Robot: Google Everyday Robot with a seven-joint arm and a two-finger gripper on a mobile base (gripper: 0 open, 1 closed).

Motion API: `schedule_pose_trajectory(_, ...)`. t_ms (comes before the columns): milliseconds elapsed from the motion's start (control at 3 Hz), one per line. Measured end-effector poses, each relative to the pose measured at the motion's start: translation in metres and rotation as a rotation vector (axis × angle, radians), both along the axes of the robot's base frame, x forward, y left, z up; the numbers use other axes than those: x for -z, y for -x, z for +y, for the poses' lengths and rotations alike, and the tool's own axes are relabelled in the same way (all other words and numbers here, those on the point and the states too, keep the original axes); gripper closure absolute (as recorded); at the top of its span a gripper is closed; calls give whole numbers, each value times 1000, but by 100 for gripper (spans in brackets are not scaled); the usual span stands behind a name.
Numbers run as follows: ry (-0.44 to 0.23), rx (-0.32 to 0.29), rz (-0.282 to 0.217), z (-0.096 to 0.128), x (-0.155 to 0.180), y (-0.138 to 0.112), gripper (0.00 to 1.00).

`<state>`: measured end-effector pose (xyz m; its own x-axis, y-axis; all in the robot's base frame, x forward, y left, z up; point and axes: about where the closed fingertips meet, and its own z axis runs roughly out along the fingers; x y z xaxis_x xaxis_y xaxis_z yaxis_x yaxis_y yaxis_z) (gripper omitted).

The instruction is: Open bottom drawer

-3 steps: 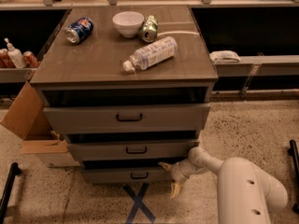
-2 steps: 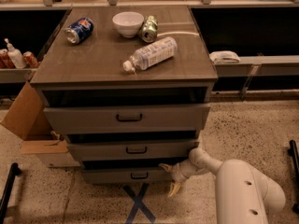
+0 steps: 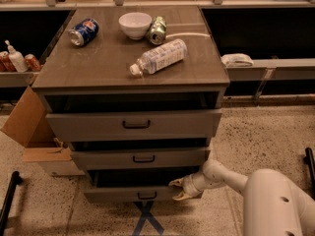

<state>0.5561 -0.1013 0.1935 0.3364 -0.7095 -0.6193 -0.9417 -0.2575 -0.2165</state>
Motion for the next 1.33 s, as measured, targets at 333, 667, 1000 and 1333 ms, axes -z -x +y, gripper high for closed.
schedule_pose_trajectory(333, 3, -18, -30, 3, -21, 31, 87)
schedule_pose_trajectory(667, -3, -34, -27, 5, -32, 60, 100)
schedule_pose_trajectory(1000, -6, -39, -19, 8, -30, 64, 81)
schedule_pose_trajectory(1333, -8, -42, -16, 10, -29, 65, 59)
